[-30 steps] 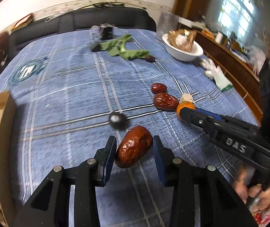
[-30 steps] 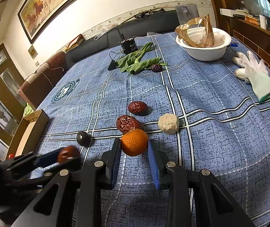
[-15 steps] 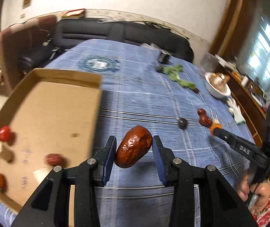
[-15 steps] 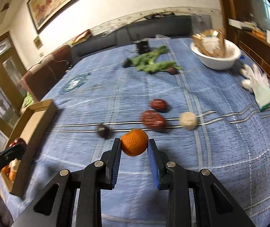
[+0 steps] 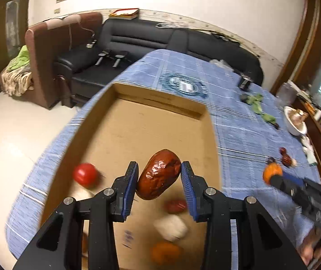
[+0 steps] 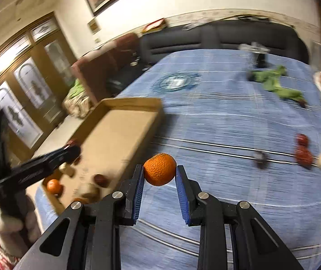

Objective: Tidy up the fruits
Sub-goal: 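Carry the large date and orange into the cardboard box and open both grippers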

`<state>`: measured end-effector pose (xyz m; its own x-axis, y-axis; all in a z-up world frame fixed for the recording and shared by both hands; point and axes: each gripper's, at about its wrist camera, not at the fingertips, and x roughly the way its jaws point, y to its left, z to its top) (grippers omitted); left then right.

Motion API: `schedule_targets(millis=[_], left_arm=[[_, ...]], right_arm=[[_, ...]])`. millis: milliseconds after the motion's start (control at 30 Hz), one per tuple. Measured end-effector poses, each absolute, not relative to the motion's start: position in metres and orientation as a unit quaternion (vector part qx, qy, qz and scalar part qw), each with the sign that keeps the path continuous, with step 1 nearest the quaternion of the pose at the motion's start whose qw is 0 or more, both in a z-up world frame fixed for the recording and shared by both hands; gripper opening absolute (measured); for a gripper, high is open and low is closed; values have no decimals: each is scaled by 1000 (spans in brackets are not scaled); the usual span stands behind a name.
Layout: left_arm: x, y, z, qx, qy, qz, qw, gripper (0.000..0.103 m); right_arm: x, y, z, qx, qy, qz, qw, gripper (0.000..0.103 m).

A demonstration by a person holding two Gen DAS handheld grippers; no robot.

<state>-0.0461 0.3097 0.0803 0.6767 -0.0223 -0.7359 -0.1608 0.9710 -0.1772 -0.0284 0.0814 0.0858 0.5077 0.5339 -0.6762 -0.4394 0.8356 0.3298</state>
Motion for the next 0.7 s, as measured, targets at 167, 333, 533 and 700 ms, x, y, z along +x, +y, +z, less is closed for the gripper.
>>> schedule_targets(millis=[167,333,533,700], left_arm=[[-23,335,71,-123,420,50,898,38],[-4,342,57,-126,445,50,885,38],[8,346,41,-130,469,60,871,38],[9,351,34,-141,480,62,863,38]], right_arm=[[-26,146,79,18,421,314,851,32],[-20,186,63,-10,437,323,839,32],[-12,213,45,-40,449,319,834,32],[-6,221,36,-45,453,313,834,32]])
